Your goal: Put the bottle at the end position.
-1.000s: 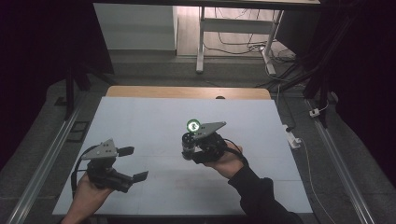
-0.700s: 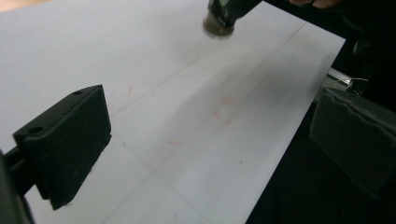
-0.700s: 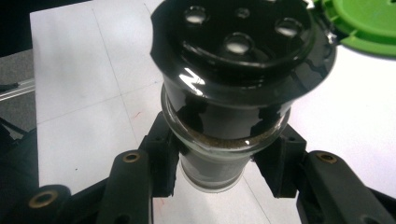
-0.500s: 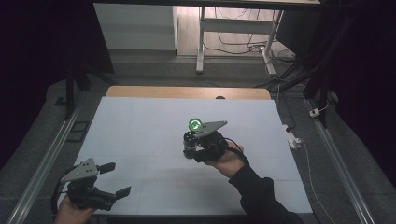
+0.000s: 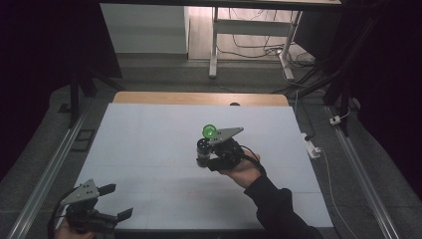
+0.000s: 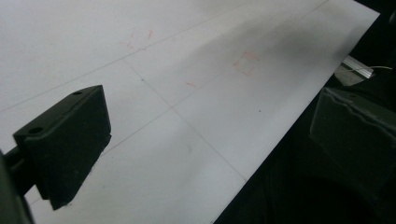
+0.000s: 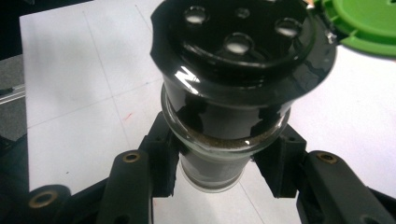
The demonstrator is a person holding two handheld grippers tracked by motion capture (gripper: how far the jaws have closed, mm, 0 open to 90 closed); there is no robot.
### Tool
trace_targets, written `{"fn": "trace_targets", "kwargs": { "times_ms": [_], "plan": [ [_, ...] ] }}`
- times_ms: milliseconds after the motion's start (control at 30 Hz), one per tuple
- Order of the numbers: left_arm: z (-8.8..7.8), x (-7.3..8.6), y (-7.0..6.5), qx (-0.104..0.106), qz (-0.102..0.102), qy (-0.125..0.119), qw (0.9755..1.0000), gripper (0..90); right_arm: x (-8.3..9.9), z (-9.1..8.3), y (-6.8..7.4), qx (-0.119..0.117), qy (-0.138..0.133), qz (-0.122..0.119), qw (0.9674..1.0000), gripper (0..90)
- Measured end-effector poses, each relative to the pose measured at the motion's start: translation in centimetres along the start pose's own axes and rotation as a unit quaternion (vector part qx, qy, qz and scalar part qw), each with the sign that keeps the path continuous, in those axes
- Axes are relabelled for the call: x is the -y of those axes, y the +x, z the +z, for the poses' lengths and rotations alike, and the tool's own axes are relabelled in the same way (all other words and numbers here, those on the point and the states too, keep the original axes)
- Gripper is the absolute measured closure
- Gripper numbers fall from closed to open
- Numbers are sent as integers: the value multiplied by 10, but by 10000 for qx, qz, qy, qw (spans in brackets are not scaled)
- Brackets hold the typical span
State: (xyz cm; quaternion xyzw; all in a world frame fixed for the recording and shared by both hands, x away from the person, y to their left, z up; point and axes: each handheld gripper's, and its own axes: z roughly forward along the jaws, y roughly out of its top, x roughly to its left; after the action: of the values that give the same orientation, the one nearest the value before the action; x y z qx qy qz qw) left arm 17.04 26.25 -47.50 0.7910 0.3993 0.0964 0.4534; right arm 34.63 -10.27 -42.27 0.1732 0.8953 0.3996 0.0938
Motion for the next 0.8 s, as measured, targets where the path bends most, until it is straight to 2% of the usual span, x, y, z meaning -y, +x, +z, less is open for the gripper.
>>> {"fn": "trace_targets", "kwargs": {
  "times_ms": [167, 367, 533, 600, 800],
  "plan": [
    [-1, 4, 1, -47, -11, 11, 10000, 0, 2, 3, -6, 65, 28, 52, 10000, 531],
    [-4, 5, 0, -210, 75, 58, 9997, 0, 4, 8, -15, 203, 55, 198, 9996, 531],
    [-2, 5, -1, -212, 131, 118, 9996, 0, 6, 11, -23, 294, 77, 284, 9991, 531],
    [-1, 4, -3, -241, 206, 173, 9993, 0, 9, 16, -29, 356, 99, 352, 9987, 531],
    [-3, 5, -1, -267, 165, 158, 9994, 0, 11, 31, -38, 433, 136, 411, 9981, 531]
  ]
}}
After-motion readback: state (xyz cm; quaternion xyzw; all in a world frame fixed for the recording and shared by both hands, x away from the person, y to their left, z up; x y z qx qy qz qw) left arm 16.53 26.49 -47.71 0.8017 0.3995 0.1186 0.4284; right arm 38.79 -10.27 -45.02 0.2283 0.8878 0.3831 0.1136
